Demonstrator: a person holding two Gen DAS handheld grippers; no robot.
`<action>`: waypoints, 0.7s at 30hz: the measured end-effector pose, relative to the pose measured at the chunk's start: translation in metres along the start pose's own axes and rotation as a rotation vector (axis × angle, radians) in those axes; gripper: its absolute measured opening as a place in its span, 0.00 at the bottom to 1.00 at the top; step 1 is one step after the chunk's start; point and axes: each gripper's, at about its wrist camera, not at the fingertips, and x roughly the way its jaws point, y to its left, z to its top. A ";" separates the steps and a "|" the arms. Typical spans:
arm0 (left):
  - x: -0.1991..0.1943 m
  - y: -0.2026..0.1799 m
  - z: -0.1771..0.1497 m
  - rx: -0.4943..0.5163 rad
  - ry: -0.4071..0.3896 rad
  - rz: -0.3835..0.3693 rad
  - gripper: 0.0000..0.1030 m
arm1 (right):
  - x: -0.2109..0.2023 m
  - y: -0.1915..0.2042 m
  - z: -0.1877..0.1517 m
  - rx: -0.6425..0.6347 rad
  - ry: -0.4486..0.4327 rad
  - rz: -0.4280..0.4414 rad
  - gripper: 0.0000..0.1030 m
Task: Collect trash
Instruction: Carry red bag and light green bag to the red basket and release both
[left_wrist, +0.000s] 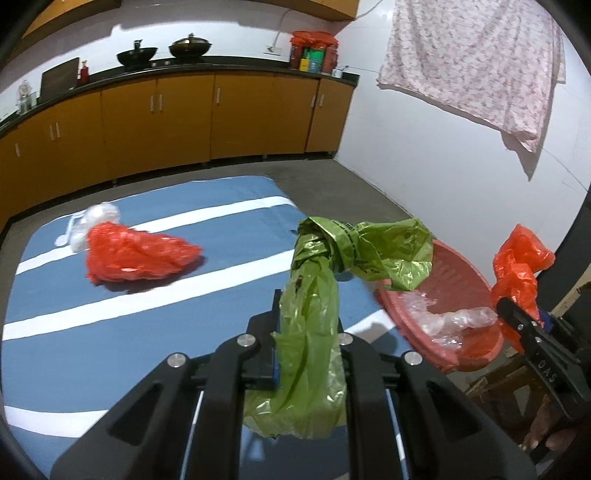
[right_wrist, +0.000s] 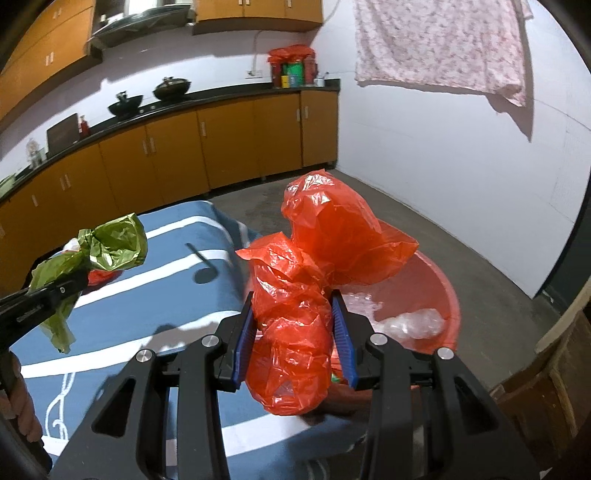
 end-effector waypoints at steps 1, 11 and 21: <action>0.002 -0.004 0.001 0.000 0.002 -0.008 0.12 | 0.001 -0.005 0.000 0.006 0.001 -0.009 0.38; 0.034 -0.067 0.005 0.037 0.028 -0.100 0.12 | 0.010 -0.045 0.002 0.061 0.004 -0.069 0.38; 0.062 -0.101 0.007 0.062 0.061 -0.149 0.12 | 0.022 -0.073 0.001 0.111 0.012 -0.083 0.38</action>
